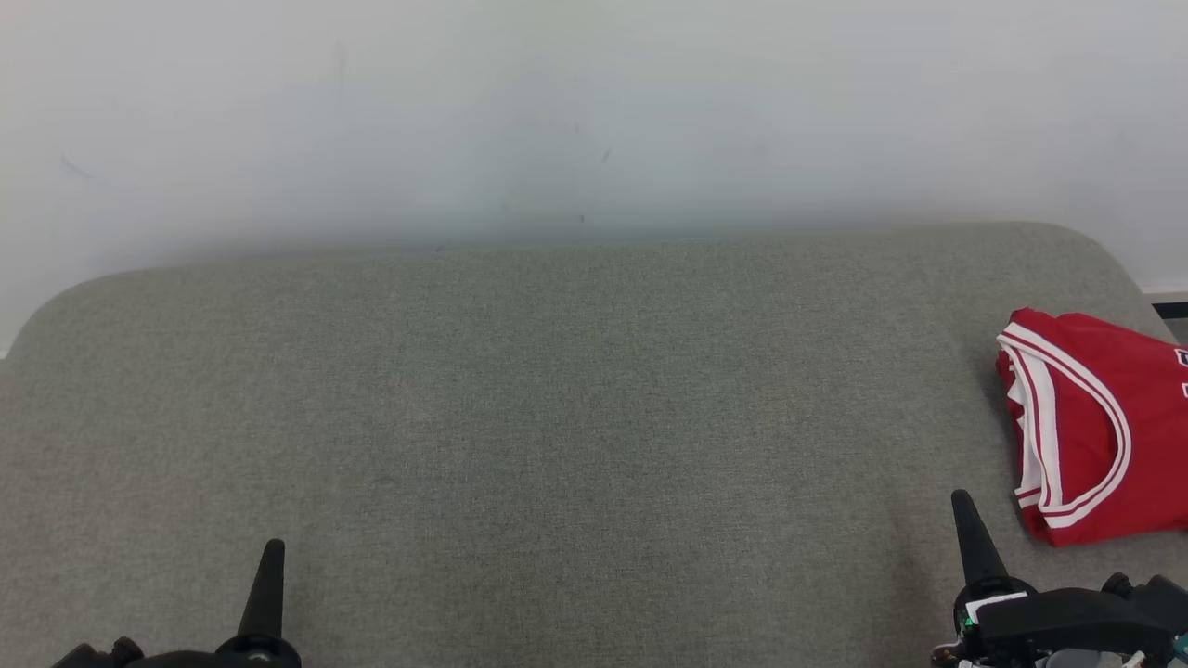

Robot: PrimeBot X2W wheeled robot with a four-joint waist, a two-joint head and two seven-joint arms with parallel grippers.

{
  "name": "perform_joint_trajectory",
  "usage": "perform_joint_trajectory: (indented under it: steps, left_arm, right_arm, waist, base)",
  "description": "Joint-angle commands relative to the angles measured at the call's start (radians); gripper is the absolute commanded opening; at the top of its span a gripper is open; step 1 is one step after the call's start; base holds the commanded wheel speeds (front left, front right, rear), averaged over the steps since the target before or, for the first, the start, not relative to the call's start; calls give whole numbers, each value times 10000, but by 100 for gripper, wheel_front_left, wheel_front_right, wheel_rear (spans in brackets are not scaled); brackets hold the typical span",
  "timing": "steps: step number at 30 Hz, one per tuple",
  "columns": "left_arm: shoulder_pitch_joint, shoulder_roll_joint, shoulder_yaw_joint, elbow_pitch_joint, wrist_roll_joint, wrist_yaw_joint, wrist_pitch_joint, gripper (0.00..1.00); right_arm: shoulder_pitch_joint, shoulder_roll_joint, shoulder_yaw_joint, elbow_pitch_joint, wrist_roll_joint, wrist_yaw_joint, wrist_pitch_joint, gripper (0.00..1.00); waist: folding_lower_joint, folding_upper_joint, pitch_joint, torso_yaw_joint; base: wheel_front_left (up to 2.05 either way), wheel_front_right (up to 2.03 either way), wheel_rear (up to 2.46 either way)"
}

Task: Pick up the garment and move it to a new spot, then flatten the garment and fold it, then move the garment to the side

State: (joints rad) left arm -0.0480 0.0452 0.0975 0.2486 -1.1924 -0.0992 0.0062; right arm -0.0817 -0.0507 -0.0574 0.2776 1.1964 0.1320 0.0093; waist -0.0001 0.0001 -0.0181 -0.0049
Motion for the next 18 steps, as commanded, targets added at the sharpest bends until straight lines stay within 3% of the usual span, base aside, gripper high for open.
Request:
perform_joint_trajectory:
  steps: [1, 18]
  left_arm:
    - [-225, 54, 47, -97, -346, -75, 83, 0]
    - [-398, 63, 96, -79, -1836, -170, 479, 0]
  right_arm:
    - [-180, 1, -66, -107, 297, -14, 78, 0]
    - [-236, 4, -268, -212, 1793, -18, 454, 0]
  waist:
    - [1, -1, 7, 2]
    - [1, -1, 76, 18]
  base:
    - [0, 0, 0]
    - [0, 0, 0]
